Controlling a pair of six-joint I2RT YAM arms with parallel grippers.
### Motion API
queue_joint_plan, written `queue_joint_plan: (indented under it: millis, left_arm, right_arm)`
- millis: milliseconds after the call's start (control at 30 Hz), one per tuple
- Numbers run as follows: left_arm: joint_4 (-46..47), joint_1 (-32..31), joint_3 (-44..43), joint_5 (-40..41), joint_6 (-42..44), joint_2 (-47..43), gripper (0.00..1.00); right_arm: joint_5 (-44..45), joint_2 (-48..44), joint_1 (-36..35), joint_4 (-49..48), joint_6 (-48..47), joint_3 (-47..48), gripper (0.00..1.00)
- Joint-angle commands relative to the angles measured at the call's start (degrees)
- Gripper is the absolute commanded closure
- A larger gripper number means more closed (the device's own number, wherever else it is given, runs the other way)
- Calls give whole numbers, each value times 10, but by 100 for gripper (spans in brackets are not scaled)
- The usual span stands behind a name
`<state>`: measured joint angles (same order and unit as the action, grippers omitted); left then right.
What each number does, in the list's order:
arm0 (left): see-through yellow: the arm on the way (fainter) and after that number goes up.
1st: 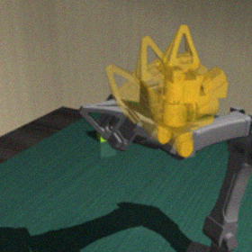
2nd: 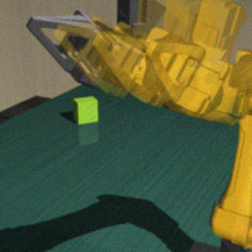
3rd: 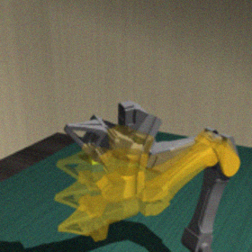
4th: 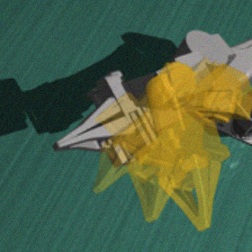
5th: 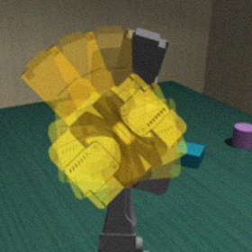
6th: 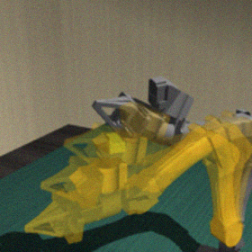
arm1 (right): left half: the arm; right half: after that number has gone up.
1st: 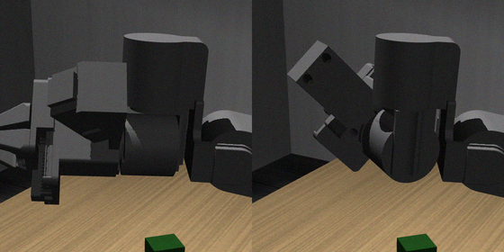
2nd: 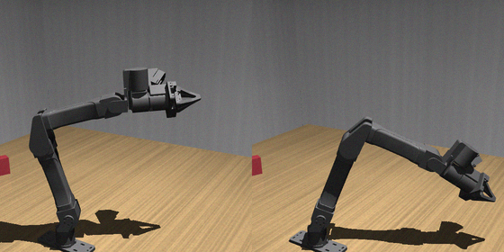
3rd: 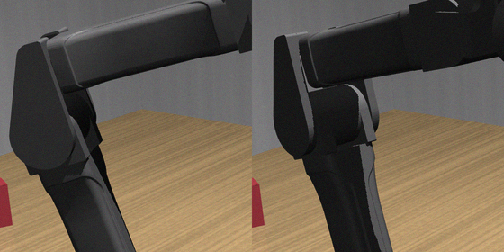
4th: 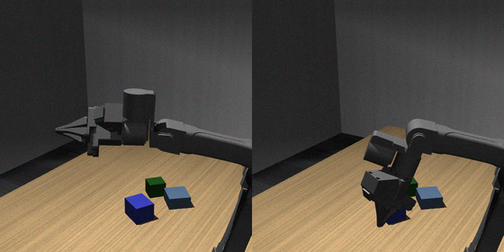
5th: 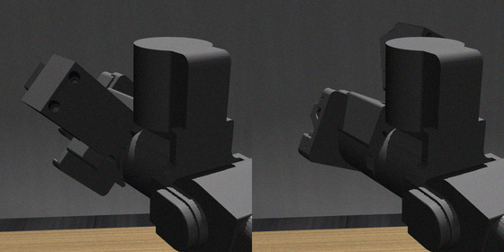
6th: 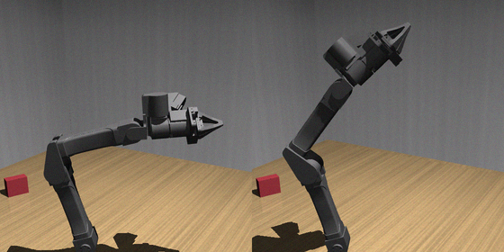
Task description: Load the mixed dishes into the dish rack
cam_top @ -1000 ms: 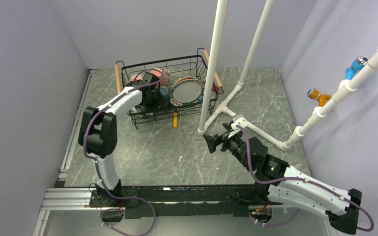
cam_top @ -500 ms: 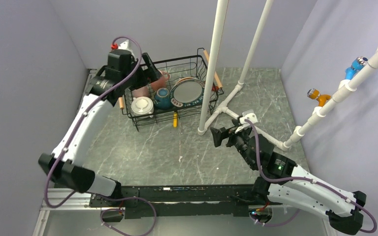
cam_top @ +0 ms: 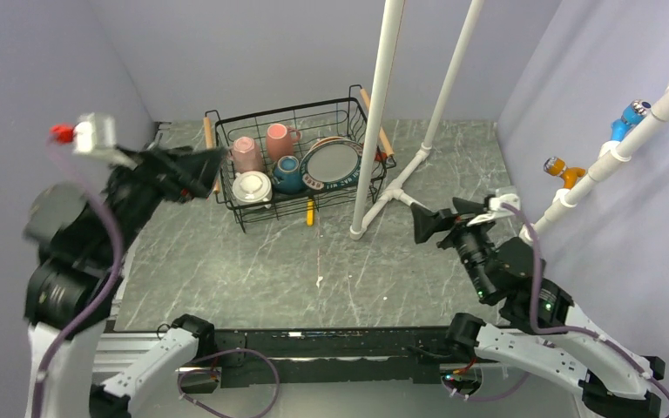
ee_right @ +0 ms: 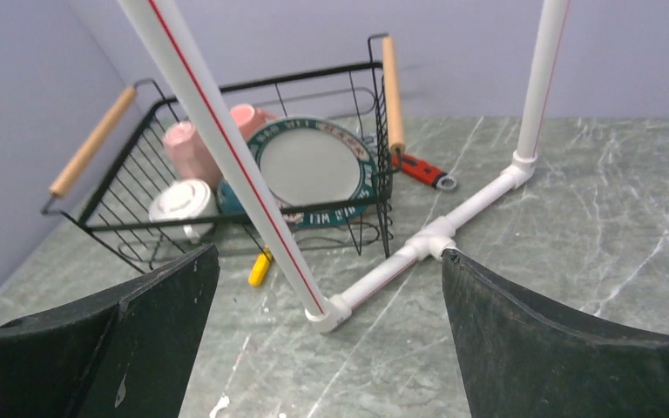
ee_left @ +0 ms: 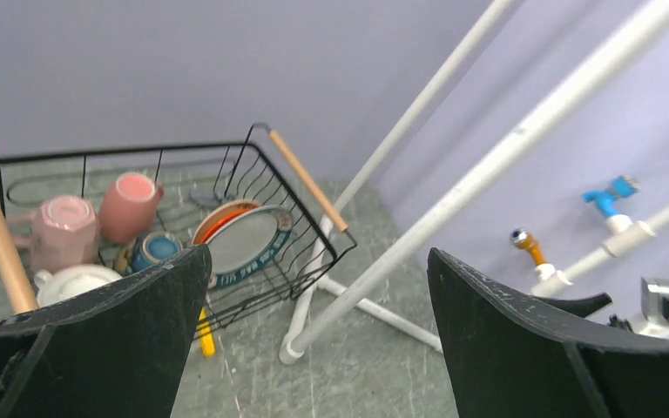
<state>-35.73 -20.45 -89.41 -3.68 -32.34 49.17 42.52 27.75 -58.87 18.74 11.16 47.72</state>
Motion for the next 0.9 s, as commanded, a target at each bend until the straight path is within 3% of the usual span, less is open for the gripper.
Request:
queue_joint_plan:
  millis: [0, 200, 467, 867]
  left_arm:
    - [36, 0, 38, -5, 42, -100, 1]
    - [5, 0, 61, 27, 71, -238, 1]
    - [-24, 0, 53, 85, 104, -351, 1]
    - [-45, -1, 46, 101, 114, -352, 1]
  right_arm:
    - [20, -12, -2, 10, -12, 63, 0]
    - [29, -5, -2, 35, -16, 112, 0]
    - [21, -19, -2, 40, -2, 133, 0]
    - [71, -43, -2, 27, 8, 104, 0]
